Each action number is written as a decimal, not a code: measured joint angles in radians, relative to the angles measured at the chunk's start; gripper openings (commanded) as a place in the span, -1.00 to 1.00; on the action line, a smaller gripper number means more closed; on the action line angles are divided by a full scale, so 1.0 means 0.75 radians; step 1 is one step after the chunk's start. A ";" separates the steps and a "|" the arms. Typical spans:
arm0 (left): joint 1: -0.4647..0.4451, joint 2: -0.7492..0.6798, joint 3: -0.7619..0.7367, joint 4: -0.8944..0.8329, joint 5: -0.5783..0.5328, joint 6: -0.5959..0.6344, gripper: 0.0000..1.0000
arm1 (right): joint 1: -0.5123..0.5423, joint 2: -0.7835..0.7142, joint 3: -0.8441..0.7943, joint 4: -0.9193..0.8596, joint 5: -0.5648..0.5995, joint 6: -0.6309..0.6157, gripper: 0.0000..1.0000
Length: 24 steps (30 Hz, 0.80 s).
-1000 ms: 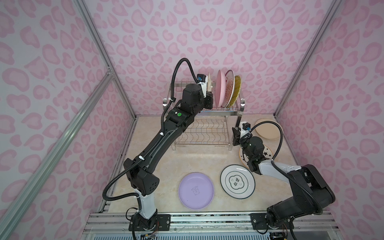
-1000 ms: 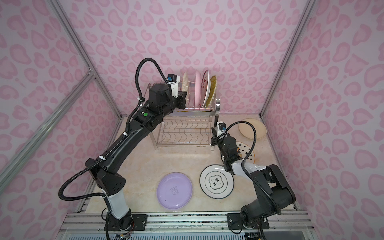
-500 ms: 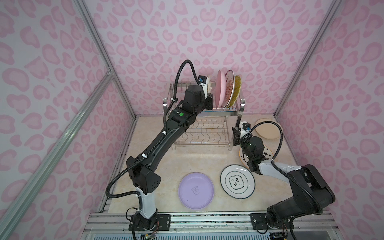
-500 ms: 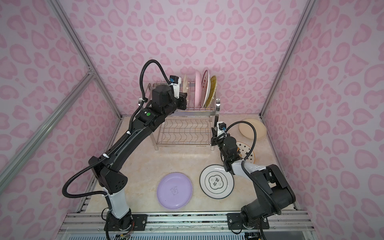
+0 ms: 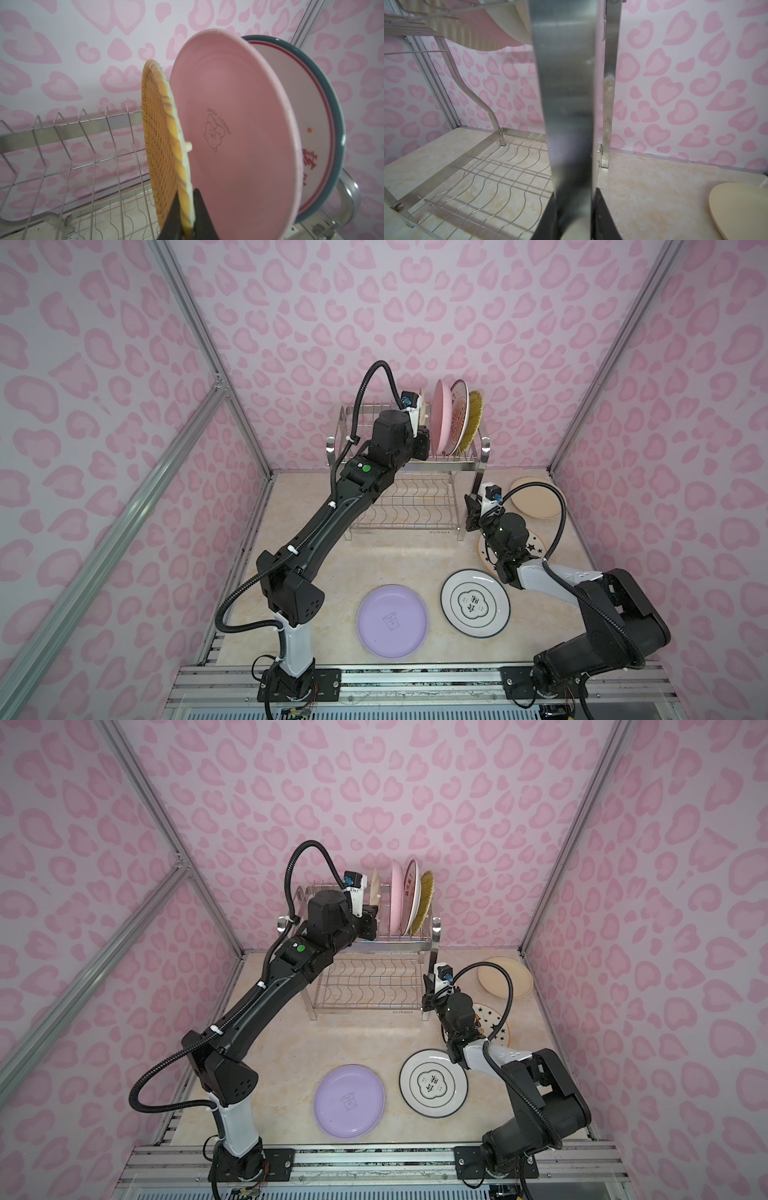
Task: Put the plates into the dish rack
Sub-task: 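Hold the bamboo plate upright in the nearer slot with the left gripper, then open and withdraw the left gripper from the rack while the right releases the leg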
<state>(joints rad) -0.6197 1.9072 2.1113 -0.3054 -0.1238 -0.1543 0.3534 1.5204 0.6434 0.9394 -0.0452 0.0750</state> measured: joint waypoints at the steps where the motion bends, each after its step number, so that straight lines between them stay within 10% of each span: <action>1: 0.003 0.003 0.000 -0.010 -0.007 -0.002 -0.54 | 0.001 0.000 0.000 -0.001 0.001 0.000 -0.59; 24: 0.006 -0.182 0.000 -0.053 0.047 -0.052 0.00 | -0.003 -0.130 0.042 -0.055 0.000 0.087 0.18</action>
<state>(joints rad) -0.6151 1.7710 2.1113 -0.3454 -0.0883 -0.1936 0.3515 1.4227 0.6750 0.8978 -0.0452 0.1402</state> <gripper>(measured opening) 0.466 0.563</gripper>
